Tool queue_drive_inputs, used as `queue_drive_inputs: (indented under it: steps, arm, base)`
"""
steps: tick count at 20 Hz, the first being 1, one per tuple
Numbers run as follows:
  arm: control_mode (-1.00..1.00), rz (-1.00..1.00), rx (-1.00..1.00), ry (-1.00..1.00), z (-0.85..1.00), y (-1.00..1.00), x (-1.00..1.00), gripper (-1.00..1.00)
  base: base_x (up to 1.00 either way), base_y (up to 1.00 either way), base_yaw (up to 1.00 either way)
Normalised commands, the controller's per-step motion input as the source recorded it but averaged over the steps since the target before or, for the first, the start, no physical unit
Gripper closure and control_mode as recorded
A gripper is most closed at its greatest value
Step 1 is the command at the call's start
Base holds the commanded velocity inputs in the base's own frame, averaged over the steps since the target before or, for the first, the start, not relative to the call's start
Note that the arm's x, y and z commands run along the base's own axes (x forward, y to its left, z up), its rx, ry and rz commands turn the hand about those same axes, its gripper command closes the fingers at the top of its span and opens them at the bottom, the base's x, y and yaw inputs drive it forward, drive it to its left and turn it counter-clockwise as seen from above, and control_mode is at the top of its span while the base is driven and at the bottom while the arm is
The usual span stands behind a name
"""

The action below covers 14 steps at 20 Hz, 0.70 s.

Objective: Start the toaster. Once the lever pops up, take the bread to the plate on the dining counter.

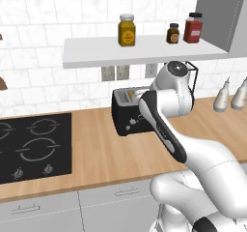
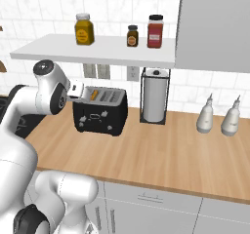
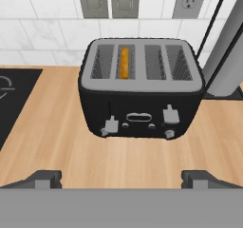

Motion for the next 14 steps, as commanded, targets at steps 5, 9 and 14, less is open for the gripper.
queue_drive_inputs:
  steps: [5, 9, 14]
  arm:
    - [-1.00, 0.00, 0.00, 0.00, 0.00, 0.00, 0.00, -1.00]
    - [-1.00, 0.00, 0.00, 0.00, 0.00, 0.00, 0.00, -1.00]
    - [-1.00, 0.00, 0.00, 0.00, 0.00, 0.00, 0.00, -1.00]
  base:
    - [0.00, 0.00, 0.00]
    - [0.00, 0.00, 0.00]
    - [0.00, 0.00, 0.00]
